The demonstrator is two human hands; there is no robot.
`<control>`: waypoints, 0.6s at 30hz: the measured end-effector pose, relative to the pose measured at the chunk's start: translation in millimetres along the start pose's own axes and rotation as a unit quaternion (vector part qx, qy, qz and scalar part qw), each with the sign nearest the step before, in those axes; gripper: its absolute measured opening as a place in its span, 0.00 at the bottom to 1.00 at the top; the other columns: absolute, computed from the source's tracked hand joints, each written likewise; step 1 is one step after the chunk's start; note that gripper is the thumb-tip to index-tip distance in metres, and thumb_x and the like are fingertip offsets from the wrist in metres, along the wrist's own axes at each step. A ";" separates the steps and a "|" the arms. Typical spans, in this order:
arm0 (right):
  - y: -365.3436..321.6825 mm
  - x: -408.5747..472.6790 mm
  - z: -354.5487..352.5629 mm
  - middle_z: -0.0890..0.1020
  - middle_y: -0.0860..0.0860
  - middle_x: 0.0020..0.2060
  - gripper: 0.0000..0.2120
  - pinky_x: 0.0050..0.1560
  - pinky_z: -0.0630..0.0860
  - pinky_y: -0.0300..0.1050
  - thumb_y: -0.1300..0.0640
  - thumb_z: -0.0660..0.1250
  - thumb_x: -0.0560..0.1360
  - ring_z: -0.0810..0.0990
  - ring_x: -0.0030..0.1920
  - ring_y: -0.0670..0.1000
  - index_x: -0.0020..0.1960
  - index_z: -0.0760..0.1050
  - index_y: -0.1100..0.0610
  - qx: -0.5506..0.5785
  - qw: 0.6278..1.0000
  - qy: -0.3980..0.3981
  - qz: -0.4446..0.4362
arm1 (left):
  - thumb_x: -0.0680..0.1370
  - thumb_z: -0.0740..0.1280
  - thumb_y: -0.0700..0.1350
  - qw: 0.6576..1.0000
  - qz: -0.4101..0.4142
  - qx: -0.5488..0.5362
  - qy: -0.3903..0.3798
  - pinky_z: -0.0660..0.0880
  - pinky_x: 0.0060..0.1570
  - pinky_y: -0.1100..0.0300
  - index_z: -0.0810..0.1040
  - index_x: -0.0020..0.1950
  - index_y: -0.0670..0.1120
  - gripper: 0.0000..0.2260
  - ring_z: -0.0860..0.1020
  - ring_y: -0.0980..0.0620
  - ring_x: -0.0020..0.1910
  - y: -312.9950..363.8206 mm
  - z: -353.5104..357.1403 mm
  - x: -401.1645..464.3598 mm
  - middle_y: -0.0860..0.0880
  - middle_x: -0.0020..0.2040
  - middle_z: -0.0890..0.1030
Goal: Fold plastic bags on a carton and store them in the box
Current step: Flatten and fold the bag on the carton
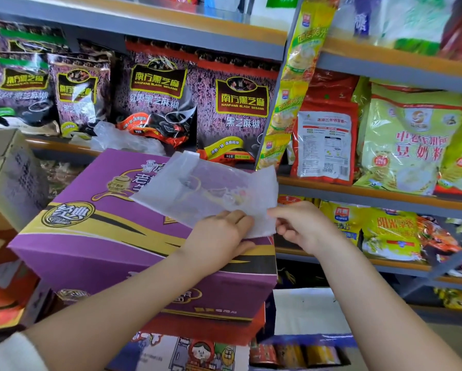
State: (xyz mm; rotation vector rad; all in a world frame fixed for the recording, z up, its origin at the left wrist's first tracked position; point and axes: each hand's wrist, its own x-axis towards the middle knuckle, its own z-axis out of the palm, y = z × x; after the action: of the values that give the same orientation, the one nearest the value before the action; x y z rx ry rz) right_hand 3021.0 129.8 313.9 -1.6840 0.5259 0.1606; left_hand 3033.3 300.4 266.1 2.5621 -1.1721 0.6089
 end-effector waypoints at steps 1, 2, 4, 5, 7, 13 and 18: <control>-2.3 -5.0 0.9 0.72 0.50 0.18 0.09 0.16 0.60 0.33 0.62 0.67 0.74 0.67 0.19 0.45 0.36 0.73 0.62 0.048 0.999 -0.019 0.000 | 0.71 0.58 0.52 1.000 -0.006 -0.019 0.023 0.73 0.21 0.61 0.77 0.43 0.46 0.13 0.79 0.47 0.30 2.4 0.0 -0.8 0.48 0.36 0.80; -3.5 -9.4 2.3 0.73 0.50 0.19 0.09 0.17 0.60 0.33 0.60 0.67 0.75 0.68 0.19 0.45 0.37 0.73 0.62 0.077 0.996 -0.038 -0.014 | 0.72 0.59 0.48 0.998 -0.014 -0.040 0.055 0.73 0.21 0.61 0.75 0.44 0.47 0.09 0.79 0.46 0.29 4.6 -0.9 -2.9 0.48 0.36 0.80; -1.4 -14.4 3.9 0.75 0.49 0.24 0.12 0.21 0.64 0.35 0.51 0.66 0.75 0.71 0.23 0.46 0.41 0.74 0.60 0.050 0.994 -0.034 -0.094 | 0.74 0.59 0.46 0.987 -0.044 -0.115 0.106 0.72 0.23 0.61 0.72 0.46 0.49 0.04 0.77 0.50 0.29 6.3 -7.5 -10.0 0.51 0.34 0.79; 1.1 -14.7 3.6 0.77 0.48 0.30 0.13 0.27 0.67 0.35 0.47 0.65 0.75 0.74 0.28 0.45 0.44 0.74 0.57 0.006 0.988 0.002 -0.156 | 0.76 0.59 0.46 0.976 -0.061 -0.168 0.122 0.72 0.26 0.62 0.71 0.44 0.50 0.03 0.75 0.57 0.29 6.2 -13.9 -14.4 0.55 0.31 0.76; 4.9 -11.5 -2.8 0.76 0.40 0.47 0.13 0.46 0.70 0.36 0.42 0.65 0.73 0.76 0.49 0.42 0.53 0.72 0.48 -0.073 0.950 0.068 -0.295 | 0.77 0.62 0.45 0.952 -0.104 -0.242 0.157 0.65 0.30 0.74 0.73 0.38 0.49 0.08 0.69 0.68 0.29 1.7 -26.4 -28.2 0.60 0.27 0.69; -5.7 2.7 -5.0 0.54 0.37 0.73 0.31 0.70 0.52 0.38 0.43 0.72 0.60 0.47 0.74 0.36 0.62 0.69 0.39 -0.318 0.851 -0.156 -0.387 | 0.73 0.64 0.53 0.794 -0.306 -0.499 0.165 0.74 0.43 0.68 0.82 0.41 0.54 0.09 0.77 0.62 0.39 -22.7 -51.9 -72.2 0.58 0.39 0.82; -27.3 4.6 14.5 0.80 0.40 0.55 0.19 0.53 0.71 0.30 0.52 0.72 0.60 0.76 0.58 0.40 0.51 0.78 0.50 -0.139 0.896 -0.297 -0.300 | 0.72 0.65 0.50 0.682 -0.387 -0.583 0.212 0.79 0.43 0.62 0.84 0.40 0.50 0.09 0.82 0.54 0.41 -42.4 -69.3 -87.2 0.49 0.41 0.85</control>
State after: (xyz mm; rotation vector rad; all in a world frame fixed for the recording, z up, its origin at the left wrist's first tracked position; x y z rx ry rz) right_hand 3039.5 145.2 333.9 -1.8804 -0.5030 0.2930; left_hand 2996.1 412.4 283.2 1.3836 -0.0633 0.0981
